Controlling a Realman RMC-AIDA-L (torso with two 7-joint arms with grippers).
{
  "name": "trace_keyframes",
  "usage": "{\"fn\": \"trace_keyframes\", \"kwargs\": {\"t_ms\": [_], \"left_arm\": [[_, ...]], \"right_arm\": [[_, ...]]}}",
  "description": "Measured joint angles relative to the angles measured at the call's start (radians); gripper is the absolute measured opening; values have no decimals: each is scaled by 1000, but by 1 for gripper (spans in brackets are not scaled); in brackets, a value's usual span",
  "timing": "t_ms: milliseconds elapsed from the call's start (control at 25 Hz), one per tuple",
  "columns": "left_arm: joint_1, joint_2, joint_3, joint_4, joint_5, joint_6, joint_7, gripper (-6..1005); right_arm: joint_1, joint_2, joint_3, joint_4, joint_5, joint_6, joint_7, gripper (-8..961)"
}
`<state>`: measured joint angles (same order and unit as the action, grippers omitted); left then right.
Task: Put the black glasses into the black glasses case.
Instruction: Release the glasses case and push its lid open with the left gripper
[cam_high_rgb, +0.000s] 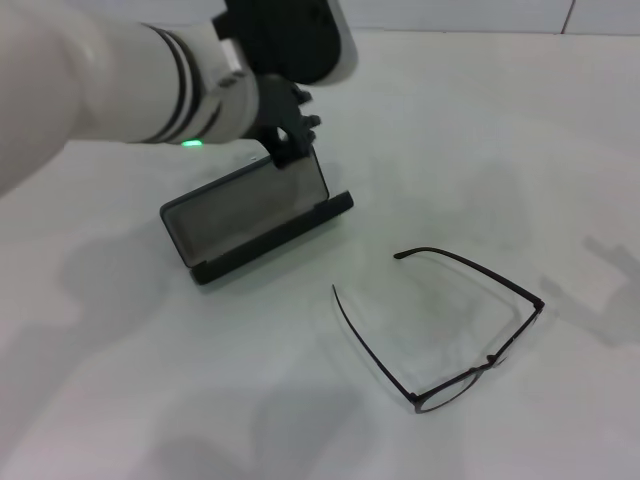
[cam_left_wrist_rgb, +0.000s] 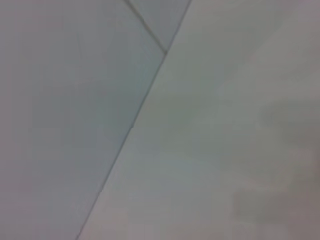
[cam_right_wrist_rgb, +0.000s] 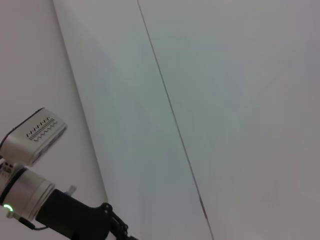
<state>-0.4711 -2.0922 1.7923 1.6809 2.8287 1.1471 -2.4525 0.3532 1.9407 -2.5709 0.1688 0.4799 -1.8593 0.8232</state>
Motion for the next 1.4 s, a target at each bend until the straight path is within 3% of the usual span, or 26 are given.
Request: {"fn": "trace_keyframes", "kwargs": {"t_ms": [160, 240, 280, 520, 680, 960, 1080, 1400], "left_arm": [[-22, 2, -59, -22, 4, 34, 7, 245], [-60, 2, -108, -52, 4, 83, 9, 313], [-111, 2, -166, -98, 2, 137, 9, 348], [-144, 2, -219, -196, -3, 155, 21, 458], [-130, 0, -215, -247, -3, 132, 24, 532], [-114, 0, -188, -246, -59, 159, 25, 517], [-87, 0, -106, -216, -83, 173, 14, 511], [-60, -1, -25, -186, -83, 187, -15, 497]], "right_arm": [[10, 1, -1, 0, 0, 11, 0, 869], [15, 2, -2, -1, 0, 17, 0, 869], [18, 2, -3, -1, 0, 19, 0, 869], [21, 4, -2, -2, -1, 23, -1, 868], [19, 7, -2, -2, -3, 34, -2, 868], [20, 9, -7, -3, -6, 36, -2, 868], [21, 9, -8, -6, -7, 36, -2, 869], [23, 9, -7, -6, -5, 34, 0, 868]]}}
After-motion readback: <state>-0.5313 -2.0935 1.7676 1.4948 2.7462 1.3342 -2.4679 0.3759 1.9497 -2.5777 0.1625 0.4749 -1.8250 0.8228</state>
